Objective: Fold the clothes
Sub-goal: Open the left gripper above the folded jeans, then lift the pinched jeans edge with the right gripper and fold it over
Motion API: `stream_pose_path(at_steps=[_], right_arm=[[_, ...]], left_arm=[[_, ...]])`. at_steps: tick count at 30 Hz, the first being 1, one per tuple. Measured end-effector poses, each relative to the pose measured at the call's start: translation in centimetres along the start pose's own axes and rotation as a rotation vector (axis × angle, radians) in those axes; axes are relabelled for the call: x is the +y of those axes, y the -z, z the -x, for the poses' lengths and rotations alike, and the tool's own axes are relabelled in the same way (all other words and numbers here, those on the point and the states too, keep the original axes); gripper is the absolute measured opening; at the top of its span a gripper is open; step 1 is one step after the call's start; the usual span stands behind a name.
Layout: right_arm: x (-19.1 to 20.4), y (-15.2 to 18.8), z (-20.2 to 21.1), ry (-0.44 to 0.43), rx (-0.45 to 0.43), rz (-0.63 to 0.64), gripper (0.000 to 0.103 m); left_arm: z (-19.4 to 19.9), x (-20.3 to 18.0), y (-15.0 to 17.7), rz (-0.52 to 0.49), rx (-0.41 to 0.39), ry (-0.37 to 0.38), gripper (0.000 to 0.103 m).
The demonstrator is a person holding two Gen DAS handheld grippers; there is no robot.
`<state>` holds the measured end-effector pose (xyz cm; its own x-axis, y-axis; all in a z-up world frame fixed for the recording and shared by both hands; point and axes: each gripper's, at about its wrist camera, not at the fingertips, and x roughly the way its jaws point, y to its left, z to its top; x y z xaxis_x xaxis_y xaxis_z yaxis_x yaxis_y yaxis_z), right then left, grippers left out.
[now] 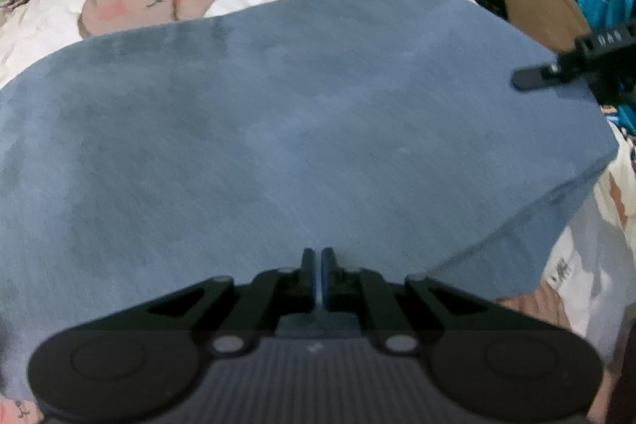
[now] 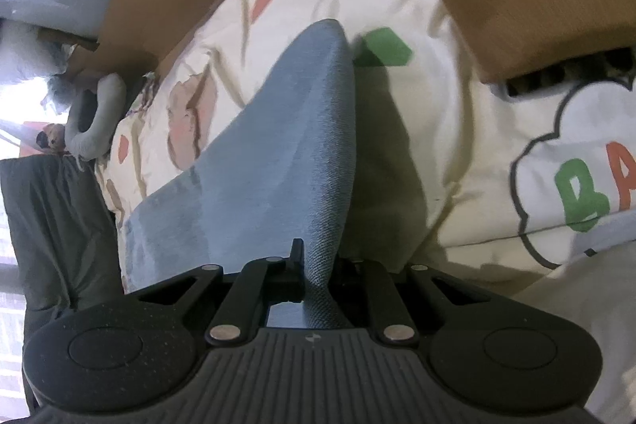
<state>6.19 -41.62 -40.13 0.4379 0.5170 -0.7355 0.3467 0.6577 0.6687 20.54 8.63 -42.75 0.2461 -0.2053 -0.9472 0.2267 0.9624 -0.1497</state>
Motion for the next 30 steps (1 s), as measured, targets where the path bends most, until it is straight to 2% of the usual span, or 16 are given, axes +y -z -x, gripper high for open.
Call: stream_pose_path(at_steps=[5, 8, 14, 23, 28, 30], right_arm=[[2.6, 0.0, 0.8, -0.006, 0.012, 0.061, 0.006], [4.1, 0.0, 1.3, -0.006, 0.016, 0.094, 0.006], [7.5, -0.4, 2.0, 0.003, 0.030, 0.159, 0.006], [12.6, -2.4, 2.1, 0.051, 0.095, 0.269, 0.006], [16.2, -3.1, 1.7, 0.073, 0.129, 0.342, 0.006], [17.4, -3.1, 1.6, 0.083, 0.140, 0.365, 0.006]], left_arm=[[1.7, 0.1, -0.3, 0.031, -0.044, 0.047, 0.010], [3.1, 1.1, -0.5, 0.046, -0.091, 0.028, 0.016], [5.2, 4.6, -0.4, 0.156, -0.163, 0.005, 0.026], [8.5, 8.5, 0.3, 0.246, -0.268, -0.055, 0.033], [9.8, 10.4, 1.8, 0.335, -0.310, -0.080, 0.034], [10.3, 11.1, 2.4, 0.374, -0.324, -0.095, 0.041]])
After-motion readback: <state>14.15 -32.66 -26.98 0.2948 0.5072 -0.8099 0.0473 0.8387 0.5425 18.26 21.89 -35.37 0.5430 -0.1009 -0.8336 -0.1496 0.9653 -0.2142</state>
